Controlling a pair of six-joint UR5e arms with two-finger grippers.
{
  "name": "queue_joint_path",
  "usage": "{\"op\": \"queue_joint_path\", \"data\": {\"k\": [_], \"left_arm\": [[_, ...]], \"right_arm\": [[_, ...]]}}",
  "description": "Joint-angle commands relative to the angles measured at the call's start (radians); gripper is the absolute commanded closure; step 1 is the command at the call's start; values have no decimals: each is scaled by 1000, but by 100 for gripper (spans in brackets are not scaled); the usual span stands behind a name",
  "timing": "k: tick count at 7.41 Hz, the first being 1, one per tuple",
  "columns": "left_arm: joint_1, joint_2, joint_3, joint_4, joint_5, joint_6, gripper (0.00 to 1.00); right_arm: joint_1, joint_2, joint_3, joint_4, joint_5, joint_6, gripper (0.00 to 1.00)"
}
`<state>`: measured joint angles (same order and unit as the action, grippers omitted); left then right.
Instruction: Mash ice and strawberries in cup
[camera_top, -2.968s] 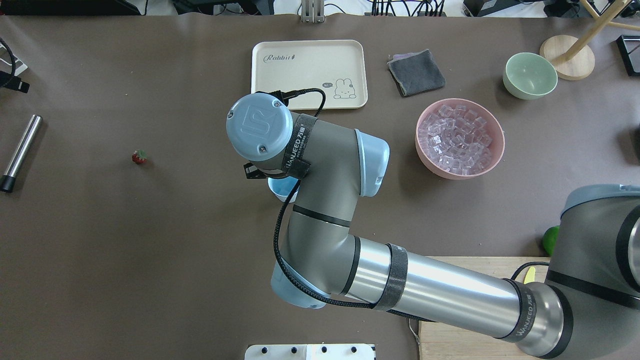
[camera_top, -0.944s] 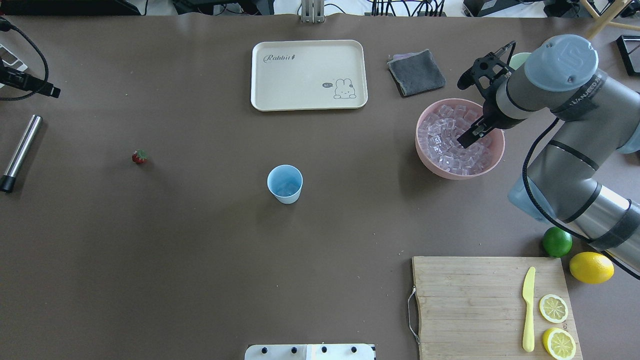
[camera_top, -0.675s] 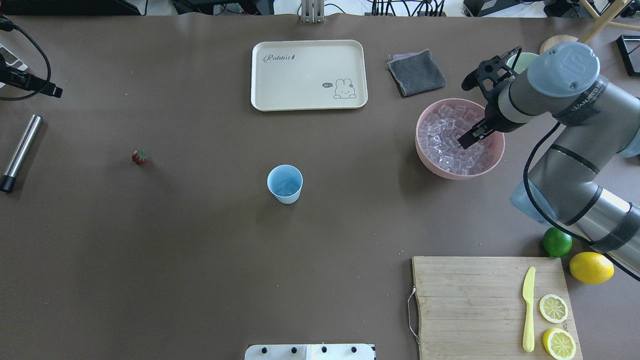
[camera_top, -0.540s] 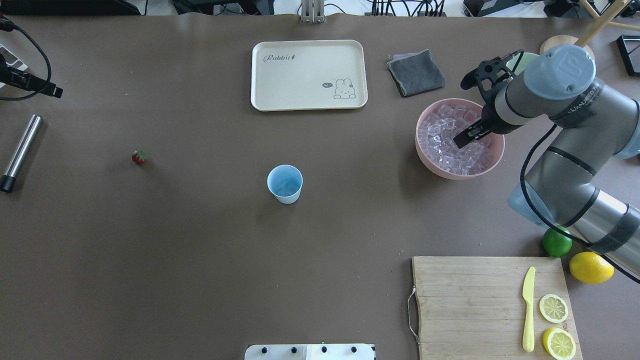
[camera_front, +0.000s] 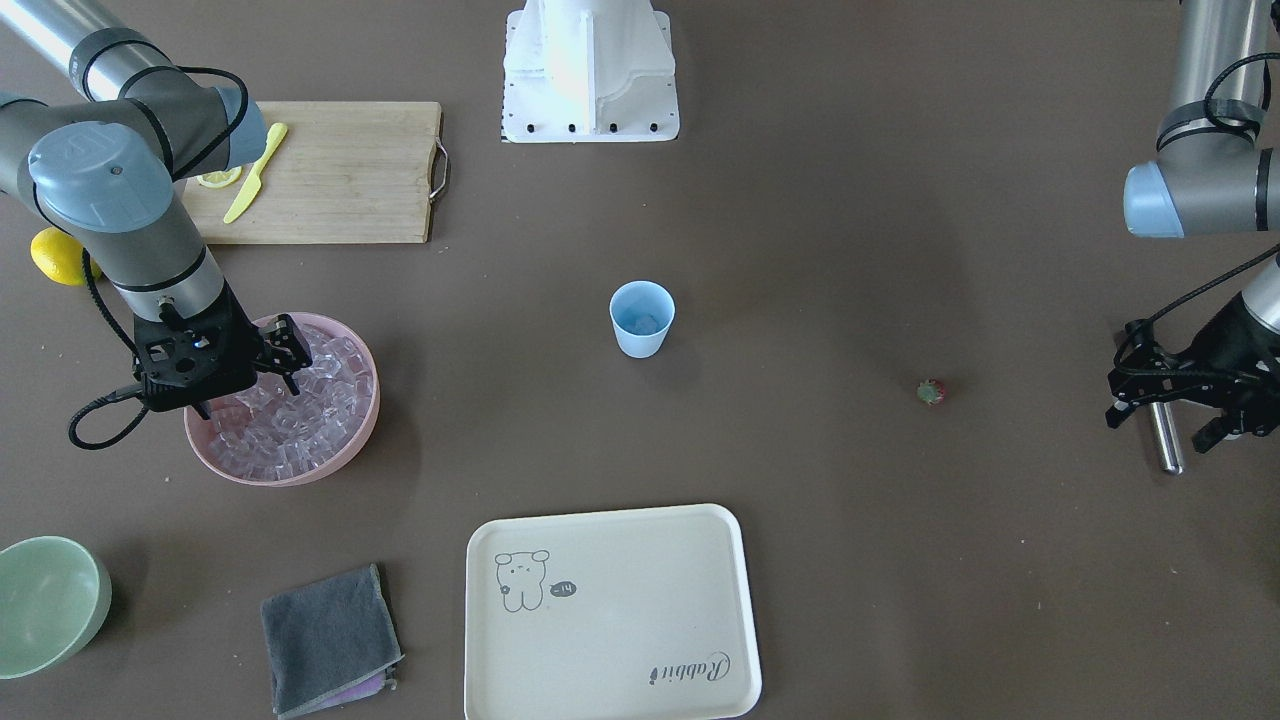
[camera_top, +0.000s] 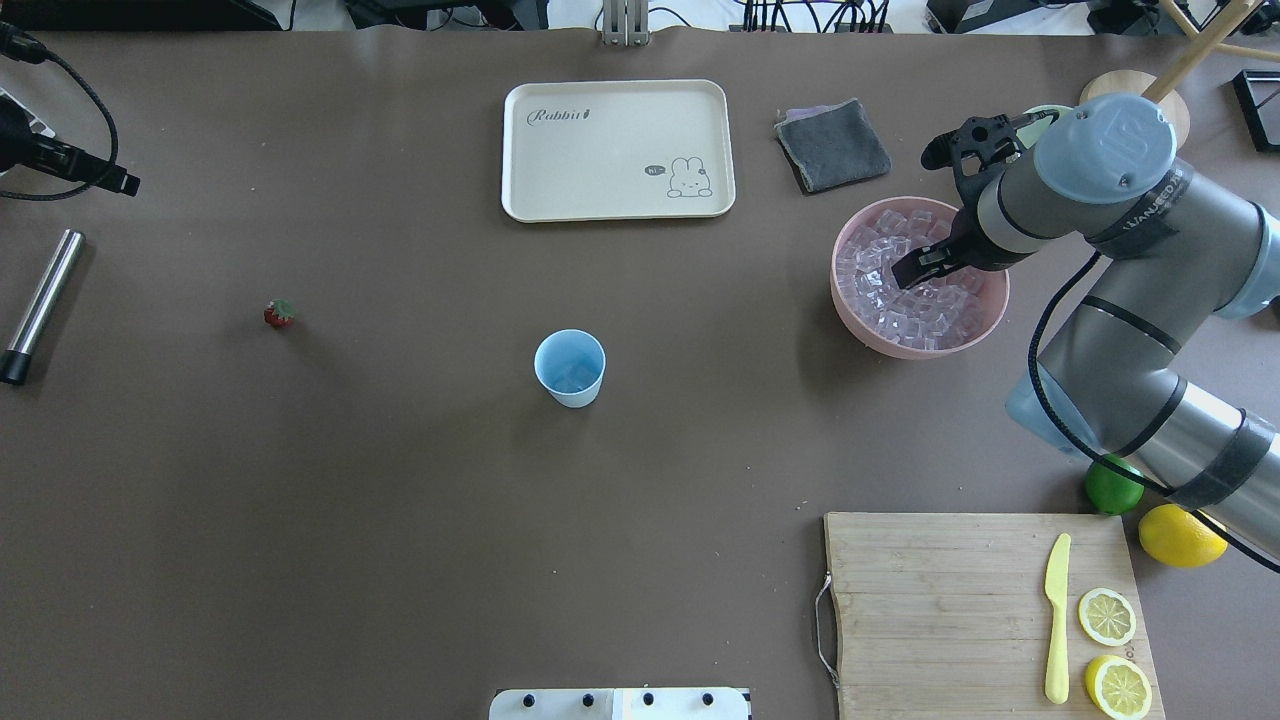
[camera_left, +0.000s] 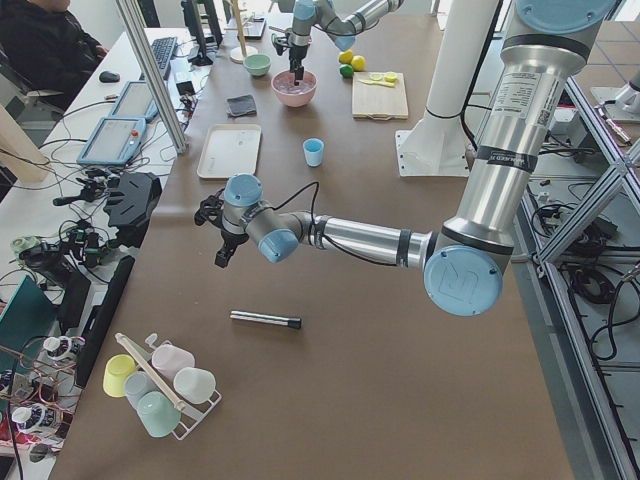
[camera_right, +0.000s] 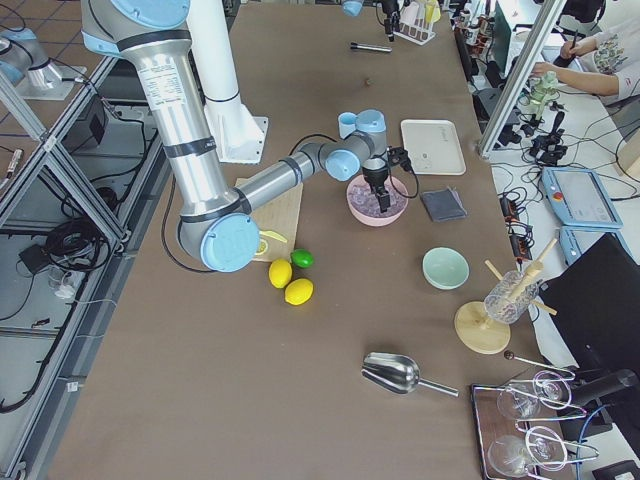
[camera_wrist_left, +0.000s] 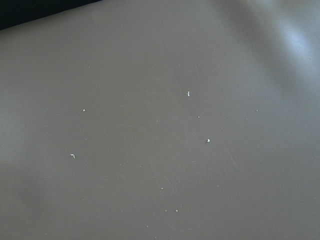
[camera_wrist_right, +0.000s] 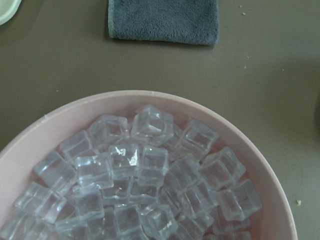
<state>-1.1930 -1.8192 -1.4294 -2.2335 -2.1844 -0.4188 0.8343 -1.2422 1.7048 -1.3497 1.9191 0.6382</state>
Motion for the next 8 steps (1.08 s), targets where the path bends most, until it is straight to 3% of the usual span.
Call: {"op": "queue_joint_path", "data": {"k": [1,5,8], "left_arm": [[1,-5,-2,0,0,0,3],[3,-8,6,-2,0,0,3],[7,-6,9,-2,0,0,3]], "right_arm": [[-7,10,-37,3,-8,23,7],[-11,10,-40,0,-23,57,7],[-30,20,-53,-9,-89,57,8]]}}
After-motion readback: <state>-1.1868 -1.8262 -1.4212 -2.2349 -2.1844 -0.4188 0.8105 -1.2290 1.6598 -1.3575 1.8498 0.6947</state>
